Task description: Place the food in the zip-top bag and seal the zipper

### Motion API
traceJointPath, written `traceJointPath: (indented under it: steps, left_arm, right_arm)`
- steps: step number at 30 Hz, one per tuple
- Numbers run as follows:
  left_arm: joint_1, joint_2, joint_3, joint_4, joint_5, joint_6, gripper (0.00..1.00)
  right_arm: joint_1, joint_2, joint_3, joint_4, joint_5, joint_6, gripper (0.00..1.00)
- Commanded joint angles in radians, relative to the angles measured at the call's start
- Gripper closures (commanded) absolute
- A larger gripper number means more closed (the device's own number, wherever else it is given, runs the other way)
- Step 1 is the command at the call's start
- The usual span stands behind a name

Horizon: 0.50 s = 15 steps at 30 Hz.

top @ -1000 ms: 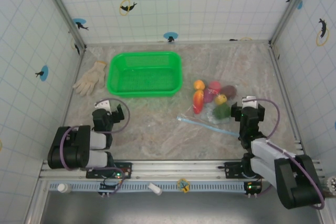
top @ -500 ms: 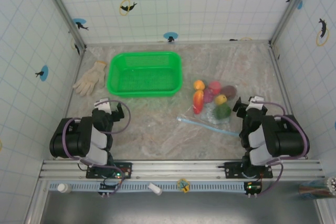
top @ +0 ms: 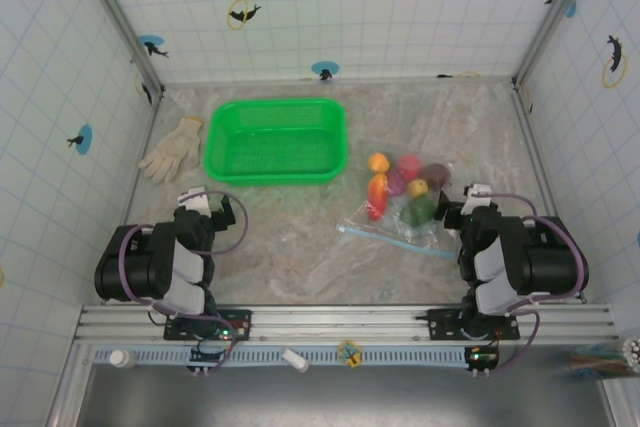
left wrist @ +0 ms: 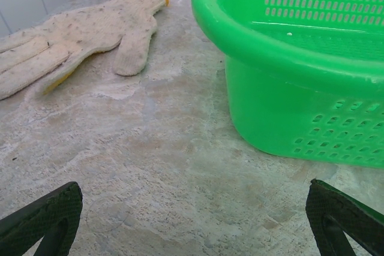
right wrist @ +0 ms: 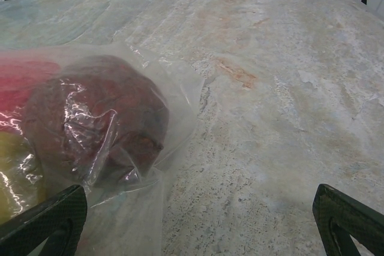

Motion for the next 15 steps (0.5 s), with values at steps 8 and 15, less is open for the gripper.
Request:
traceJointPath:
  steps: [8,15]
  left_arm:
    - [0.008,0.003,0.002,0.024,0.009,-0.005,0.02]
    - [0.007,0.003,-0.002,0.03,0.005,-0.005,0.02]
  right_arm:
    - [-0.018,-0.003,-0.003,-0.001,-0.042,-0.004,0.0]
    - [-0.031,0.0,0.0,0.001,-0.077,-0.004,0.0]
